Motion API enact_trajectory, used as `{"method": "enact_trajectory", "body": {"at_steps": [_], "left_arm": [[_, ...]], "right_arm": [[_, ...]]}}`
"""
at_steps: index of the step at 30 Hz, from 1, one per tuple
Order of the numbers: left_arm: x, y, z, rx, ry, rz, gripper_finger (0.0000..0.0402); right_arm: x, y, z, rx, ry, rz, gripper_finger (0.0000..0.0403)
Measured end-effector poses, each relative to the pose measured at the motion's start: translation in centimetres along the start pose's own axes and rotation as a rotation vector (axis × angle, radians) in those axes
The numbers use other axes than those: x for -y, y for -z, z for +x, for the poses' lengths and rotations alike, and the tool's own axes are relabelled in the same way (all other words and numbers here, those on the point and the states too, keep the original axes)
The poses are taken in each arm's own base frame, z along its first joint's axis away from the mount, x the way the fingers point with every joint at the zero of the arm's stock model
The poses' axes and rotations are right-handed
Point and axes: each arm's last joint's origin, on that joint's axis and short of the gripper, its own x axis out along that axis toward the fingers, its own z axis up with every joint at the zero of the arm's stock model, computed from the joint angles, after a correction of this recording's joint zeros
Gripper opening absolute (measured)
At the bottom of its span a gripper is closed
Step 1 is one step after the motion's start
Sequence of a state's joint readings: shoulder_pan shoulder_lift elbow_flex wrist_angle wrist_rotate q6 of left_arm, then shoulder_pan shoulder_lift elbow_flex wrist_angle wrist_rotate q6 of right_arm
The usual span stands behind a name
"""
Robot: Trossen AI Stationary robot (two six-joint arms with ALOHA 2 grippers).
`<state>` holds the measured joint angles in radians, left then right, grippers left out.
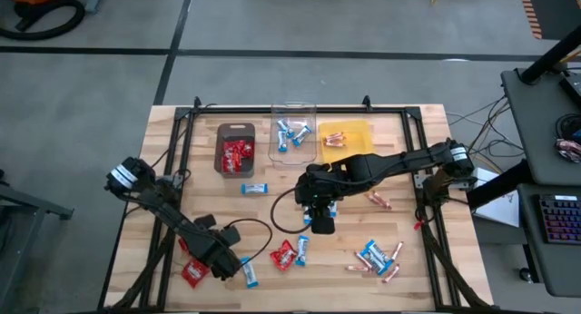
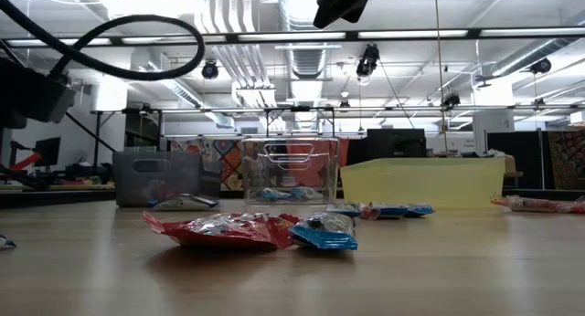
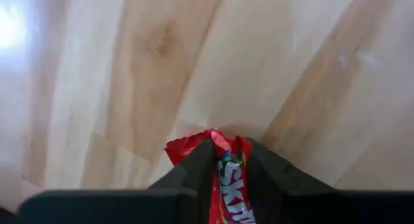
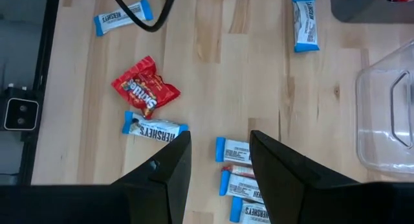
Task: Sort candy
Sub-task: Put the red candy into the black bin
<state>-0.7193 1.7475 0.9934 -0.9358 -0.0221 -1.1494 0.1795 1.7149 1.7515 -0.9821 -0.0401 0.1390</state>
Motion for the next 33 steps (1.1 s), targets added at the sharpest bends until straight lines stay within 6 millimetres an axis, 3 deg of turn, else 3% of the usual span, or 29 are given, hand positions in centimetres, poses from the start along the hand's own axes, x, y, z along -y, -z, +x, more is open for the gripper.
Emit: {"method": "enact_trajectory", "body": {"at_steps": [5,11,16,24,29,33], "left_arm": [[0.0,-0.1,-0.4,0.024,0.007,0.029,0.002],[0.4,-0.6,-1.7,0.062,-0.001,0.122,0.0026],[0.3,-1.4,-4.0,0.067,-0.044,0.18,0.003],[0.7,-3.4,-8.5,0.236,-0.09,0.4,0.0025],[-0.6,-4.4,-10.4,0.298,-0.103,0.515,0.0023],[-3.3,-4.8,-11.4,0.365,-0.156,0.554,0.0023]], "right_arm": [[0.0,0.1,0.0,-0.007,0.001,0.0,0.0148],[0.1,0.6,-0.3,-0.056,0.008,0.018,0.0148],[0.0,1.5,-0.5,-0.14,0.021,0.058,0.0148],[-1.5,2.8,-1.8,-0.223,0.023,0.099,0.0148],[-3.3,3.4,-3.3,-0.197,0.0,0.081,0.0148],[-4.8,4.0,-4.7,-0.156,0.016,0.05,0.0148]]}}
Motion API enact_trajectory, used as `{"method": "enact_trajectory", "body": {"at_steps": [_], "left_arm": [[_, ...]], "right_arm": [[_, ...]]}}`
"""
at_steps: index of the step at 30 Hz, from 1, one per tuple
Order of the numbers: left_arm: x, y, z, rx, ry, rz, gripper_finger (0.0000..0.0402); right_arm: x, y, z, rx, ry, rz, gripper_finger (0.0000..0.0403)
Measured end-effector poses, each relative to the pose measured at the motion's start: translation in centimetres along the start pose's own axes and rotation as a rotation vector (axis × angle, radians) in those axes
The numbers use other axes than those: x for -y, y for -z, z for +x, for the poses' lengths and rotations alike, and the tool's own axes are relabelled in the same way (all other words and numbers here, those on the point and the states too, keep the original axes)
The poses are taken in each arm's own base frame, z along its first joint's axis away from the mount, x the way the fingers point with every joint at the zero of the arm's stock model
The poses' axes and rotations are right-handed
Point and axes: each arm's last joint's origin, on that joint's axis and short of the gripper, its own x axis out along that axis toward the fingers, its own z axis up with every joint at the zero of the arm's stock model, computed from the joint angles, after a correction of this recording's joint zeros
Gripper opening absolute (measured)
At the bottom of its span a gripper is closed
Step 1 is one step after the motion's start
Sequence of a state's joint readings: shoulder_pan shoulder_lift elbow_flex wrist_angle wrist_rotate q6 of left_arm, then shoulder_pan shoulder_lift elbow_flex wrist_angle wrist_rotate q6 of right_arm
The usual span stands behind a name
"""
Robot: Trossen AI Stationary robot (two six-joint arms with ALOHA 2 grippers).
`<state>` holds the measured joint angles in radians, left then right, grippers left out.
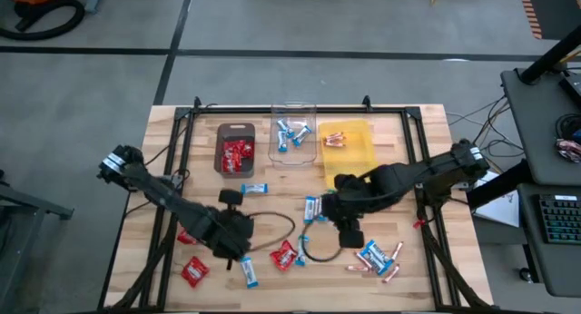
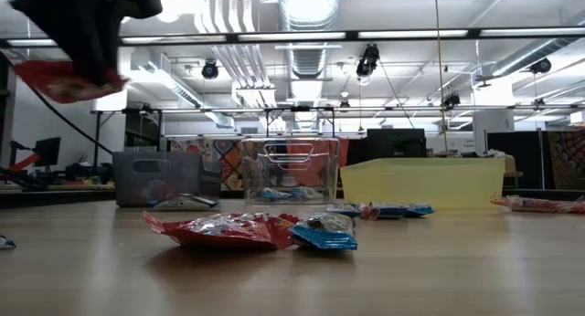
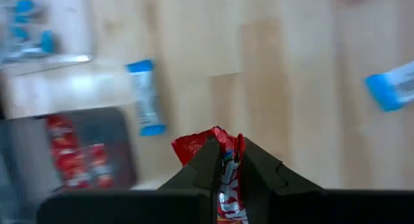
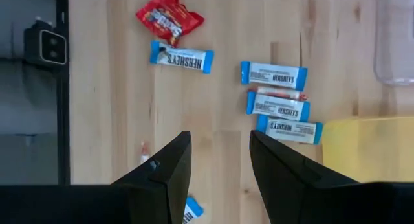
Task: Sort candy
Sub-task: Put the red candy into the black bin
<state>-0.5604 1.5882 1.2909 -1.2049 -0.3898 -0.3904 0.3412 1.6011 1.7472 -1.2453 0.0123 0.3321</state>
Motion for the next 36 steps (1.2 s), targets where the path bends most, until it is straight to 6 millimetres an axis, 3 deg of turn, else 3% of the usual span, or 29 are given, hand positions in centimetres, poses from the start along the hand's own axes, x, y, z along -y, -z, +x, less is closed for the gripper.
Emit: {"method": "enact_trajectory", "body": {"at_steps": [5,10,22,29,36], "left_arm": [[-4.4,1.9,-0.2,0.043,-0.058,-0.021,0.0023],[-9.4,3.3,0.9,0.095,-0.098,-0.035,0.0022],[-20.7,6.2,6.8,0.057,-0.004,-0.028,0.0022],[-24.7,7.7,9.6,-0.013,0.018,0.038,0.0022],[-27.1,8.0,12.3,-0.101,0.039,-0.016,0.0045]], "right_arm": [[-1.3,0.8,-1.1,0.056,0.053,-0.018,0.0148],[-1.7,1.0,-1.4,0.082,0.089,-0.029,0.0148],[-1.6,1.0,-1.4,0.084,0.096,-0.056,0.0148],[-1.7,0.9,-1.4,0.094,0.093,-0.057,0.0148],[-1.7,0.9,-1.4,0.099,0.091,-0.056,0.0148]]}}
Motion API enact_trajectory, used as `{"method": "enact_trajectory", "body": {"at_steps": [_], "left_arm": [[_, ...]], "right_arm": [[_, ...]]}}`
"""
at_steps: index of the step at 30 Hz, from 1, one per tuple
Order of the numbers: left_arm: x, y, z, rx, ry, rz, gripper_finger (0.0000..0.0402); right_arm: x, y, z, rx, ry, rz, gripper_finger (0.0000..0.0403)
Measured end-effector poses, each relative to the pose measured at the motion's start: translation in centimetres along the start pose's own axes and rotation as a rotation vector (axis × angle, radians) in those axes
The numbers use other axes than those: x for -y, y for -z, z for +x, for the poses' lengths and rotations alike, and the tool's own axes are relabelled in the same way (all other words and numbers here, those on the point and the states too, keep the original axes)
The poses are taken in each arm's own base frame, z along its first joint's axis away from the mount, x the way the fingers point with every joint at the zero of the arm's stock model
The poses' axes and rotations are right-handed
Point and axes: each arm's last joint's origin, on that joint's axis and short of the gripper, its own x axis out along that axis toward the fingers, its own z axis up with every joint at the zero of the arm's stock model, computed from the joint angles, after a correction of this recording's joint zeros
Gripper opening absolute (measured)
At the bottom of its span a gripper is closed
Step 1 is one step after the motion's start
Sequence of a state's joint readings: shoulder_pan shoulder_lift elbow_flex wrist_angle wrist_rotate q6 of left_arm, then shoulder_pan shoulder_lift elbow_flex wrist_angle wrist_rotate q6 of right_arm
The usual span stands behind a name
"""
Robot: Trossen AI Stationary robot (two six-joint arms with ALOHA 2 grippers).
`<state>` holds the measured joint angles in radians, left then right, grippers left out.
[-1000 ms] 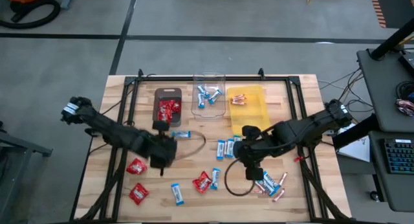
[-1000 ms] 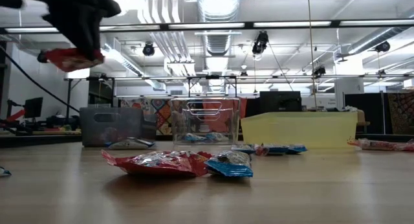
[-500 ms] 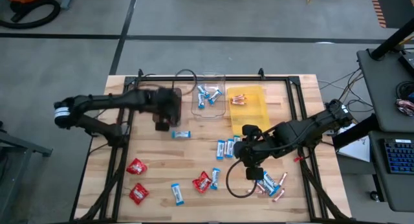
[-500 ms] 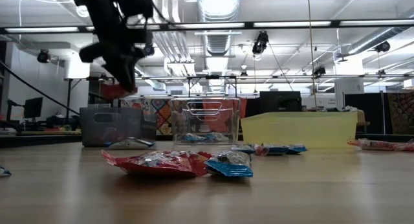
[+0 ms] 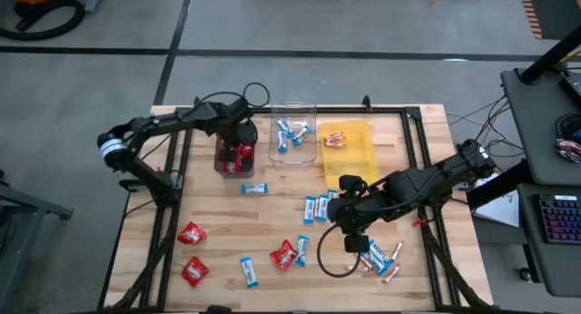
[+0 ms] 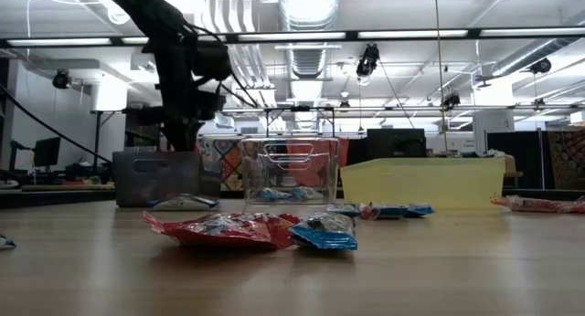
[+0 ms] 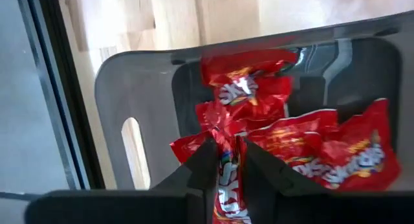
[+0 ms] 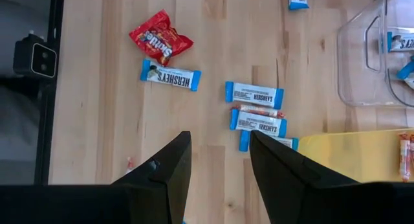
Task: Sort candy
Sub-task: Put the red candy into the black bin, then put the white chocolate into the transparent bin
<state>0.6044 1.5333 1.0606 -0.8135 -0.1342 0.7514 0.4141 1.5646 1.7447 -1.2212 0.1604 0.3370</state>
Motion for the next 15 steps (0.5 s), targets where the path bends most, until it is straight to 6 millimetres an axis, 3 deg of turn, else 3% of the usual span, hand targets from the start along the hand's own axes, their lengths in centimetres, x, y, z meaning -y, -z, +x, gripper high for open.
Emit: {"method": "enact_trajectory", "body": {"at_steps": [9,15], "left_arm": [[-0.5,-0.5,0.8,-0.034,0.0,-0.019,0.0123],[-0.4,-0.7,-1.1,0.006,-0.009,-0.134,0.0146]], "right_arm": [[0.0,0.0,0.0,0.003,-0.001,0.001,0.0148],[0.0,-0.1,0.0,0.009,0.009,-0.001,0.0148]]}}
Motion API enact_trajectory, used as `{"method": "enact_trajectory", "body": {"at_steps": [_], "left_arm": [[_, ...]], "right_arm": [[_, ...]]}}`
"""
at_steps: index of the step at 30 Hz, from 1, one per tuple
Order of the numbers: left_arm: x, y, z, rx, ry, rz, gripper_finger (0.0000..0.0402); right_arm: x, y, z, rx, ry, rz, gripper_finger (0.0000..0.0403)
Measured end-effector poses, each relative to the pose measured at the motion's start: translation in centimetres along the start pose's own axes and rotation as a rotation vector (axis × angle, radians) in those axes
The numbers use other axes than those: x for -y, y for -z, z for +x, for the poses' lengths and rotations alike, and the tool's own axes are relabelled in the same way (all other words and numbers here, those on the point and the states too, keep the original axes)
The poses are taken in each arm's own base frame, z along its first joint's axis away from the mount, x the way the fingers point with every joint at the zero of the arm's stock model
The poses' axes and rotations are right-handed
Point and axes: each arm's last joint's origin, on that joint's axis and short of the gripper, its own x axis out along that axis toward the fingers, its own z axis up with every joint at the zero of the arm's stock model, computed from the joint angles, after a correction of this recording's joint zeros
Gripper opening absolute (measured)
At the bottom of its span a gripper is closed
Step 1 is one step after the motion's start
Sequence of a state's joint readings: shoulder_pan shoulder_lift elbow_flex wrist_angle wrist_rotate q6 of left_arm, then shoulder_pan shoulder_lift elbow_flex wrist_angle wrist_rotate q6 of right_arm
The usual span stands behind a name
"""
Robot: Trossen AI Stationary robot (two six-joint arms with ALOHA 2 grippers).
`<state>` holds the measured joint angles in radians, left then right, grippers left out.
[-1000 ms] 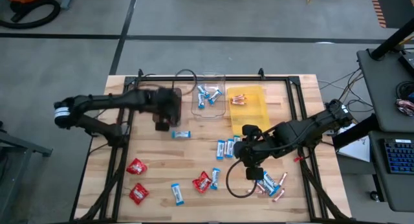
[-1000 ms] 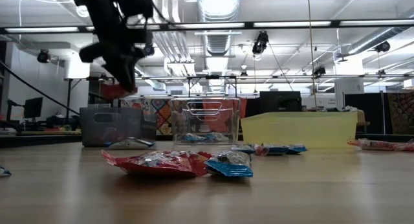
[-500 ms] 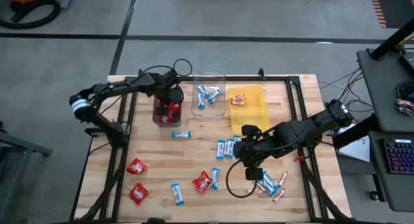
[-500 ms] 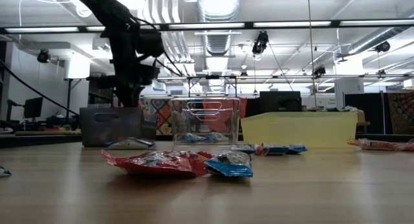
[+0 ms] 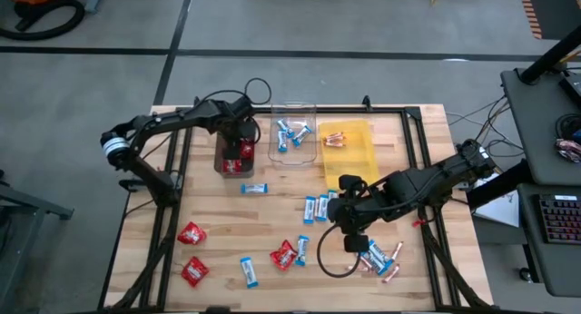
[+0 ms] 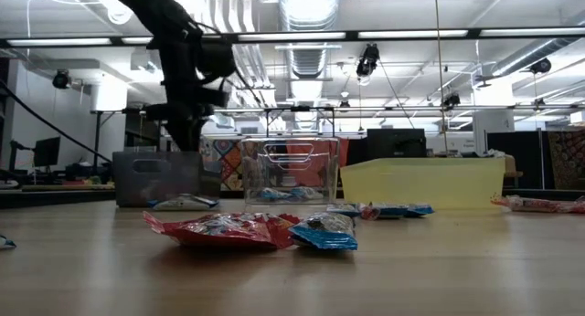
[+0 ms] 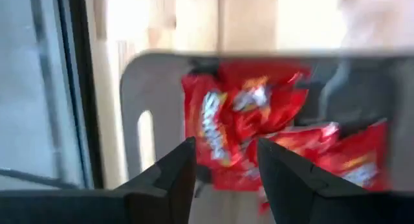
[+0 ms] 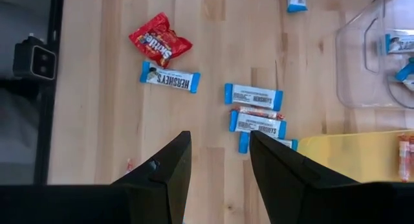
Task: Sort candy
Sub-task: Put the white chocolate into the transparent bin
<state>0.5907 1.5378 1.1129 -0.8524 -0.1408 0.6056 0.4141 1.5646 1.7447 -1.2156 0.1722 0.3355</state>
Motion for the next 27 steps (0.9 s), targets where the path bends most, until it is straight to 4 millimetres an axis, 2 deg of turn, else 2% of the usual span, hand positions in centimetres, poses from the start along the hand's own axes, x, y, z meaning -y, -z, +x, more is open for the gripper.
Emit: {"method": "enact_trajectory", "body": {"at_steps": [6,11,16,22,27], "left_arm": [[1.5,-0.8,-3.8,0.208,0.151,-0.152,0.0137],[4.5,-1.4,-7.3,0.382,0.201,-0.166,0.0125],[7.9,-1.7,-10.4,0.547,0.245,-0.164,0.0116],[12.2,-1.4,-12.0,0.681,0.256,-0.128,0.0109],[15.7,-1.2,-11.7,0.739,0.262,-0.108,0.0109]], "right_arm": [[0.2,-0.1,0.1,0.016,0.045,-0.029,0.0148],[0.2,-0.2,0.7,0.058,0.098,-0.009,0.0148],[0.1,0.3,2.5,0.056,0.105,0.05,0.0148],[0.1,1.9,5.1,-0.015,0.115,0.223,0.0148],[0.0,3.8,7.1,-0.135,0.08,0.452,0.0148]]}}
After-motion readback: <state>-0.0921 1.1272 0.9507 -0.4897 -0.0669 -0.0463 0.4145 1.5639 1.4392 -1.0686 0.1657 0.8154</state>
